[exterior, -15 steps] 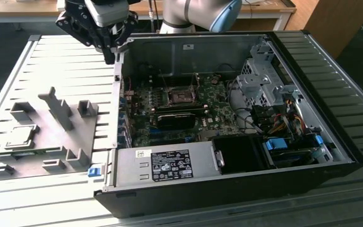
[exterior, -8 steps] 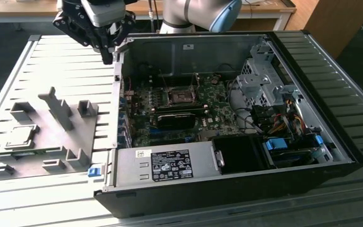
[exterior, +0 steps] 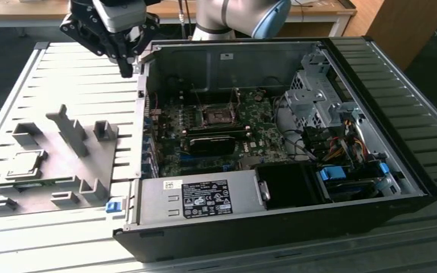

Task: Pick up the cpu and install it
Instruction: 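Reach for the cpu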

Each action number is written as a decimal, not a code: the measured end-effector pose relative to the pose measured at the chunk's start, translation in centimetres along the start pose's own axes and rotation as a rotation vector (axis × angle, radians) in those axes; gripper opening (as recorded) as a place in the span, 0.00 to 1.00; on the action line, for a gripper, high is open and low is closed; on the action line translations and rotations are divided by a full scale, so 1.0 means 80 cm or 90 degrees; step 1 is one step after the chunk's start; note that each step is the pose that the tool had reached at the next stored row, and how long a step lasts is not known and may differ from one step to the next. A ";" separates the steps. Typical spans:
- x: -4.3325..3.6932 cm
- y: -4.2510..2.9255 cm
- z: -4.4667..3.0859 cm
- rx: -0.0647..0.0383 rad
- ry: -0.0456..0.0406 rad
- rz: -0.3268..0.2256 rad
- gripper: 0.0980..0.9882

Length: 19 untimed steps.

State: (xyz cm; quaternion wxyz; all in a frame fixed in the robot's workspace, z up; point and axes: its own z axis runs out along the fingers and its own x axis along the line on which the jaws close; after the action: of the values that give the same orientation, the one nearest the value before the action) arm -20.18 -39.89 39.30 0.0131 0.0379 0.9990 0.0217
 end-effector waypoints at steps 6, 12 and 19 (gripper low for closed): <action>0.007 -0.0006 -0.0002 0.000 0.0000 0.000 0.01; 0.016 -0.0012 -0.0004 0.000 0.0000 0.000 0.01; 0.022 -0.0017 -0.0005 0.000 0.0000 0.000 0.01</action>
State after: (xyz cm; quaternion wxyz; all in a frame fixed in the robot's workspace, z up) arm -21.96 -39.89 39.29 0.0131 0.0379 0.9990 0.0217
